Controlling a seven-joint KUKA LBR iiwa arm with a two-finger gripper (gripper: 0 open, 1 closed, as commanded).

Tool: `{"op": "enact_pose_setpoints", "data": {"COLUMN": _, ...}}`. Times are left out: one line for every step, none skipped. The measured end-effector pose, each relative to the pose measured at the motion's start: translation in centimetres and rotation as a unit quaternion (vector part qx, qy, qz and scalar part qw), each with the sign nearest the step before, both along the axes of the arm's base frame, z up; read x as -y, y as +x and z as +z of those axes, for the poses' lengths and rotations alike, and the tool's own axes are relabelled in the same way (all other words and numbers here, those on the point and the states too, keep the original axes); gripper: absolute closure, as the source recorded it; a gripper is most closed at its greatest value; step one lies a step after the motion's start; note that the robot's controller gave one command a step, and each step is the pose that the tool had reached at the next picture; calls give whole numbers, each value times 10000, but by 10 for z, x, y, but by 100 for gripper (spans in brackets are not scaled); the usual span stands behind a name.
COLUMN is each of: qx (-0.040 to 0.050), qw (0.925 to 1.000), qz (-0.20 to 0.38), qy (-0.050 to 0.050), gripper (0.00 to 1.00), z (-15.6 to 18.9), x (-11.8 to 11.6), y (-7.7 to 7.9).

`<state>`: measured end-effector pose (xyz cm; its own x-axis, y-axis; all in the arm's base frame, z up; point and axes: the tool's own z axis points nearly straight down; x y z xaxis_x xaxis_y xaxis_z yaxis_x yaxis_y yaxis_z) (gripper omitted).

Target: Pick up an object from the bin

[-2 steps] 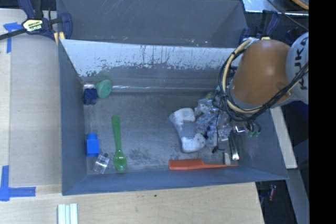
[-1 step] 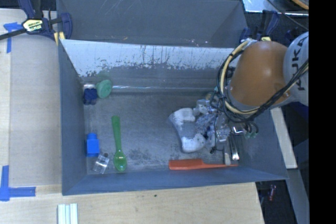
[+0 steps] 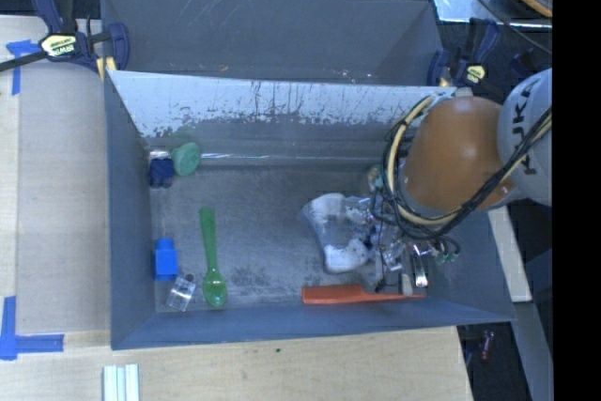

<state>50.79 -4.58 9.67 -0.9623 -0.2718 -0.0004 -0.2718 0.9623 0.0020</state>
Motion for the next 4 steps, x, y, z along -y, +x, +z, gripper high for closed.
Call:
{"op": "enact_pose_setpoints", "data": {"qx": -51, "qw": 9999, "qz": -147, "qy": 0, "gripper": 0, "z": 22, "x": -5, "y": 7}}
{"op": "enact_pose_setpoints", "data": {"qx": -6, "qw": 9965, "qz": 839, "qy": -1, "gripper": 0, "z": 2, "x": 22, "y": 14}}
{"op": "enact_pose_setpoints", "data": {"qx": 27, "qw": 9999, "qz": -111, "qy": 11, "gripper": 0, "z": 27, "x": 10, "y": 16}}
{"op": "enact_pose_setpoints", "data": {"qx": 97, "qw": 9950, "qz": 989, "qy": 5, "gripper": 100, "z": -20, "x": 8, "y": 17}}
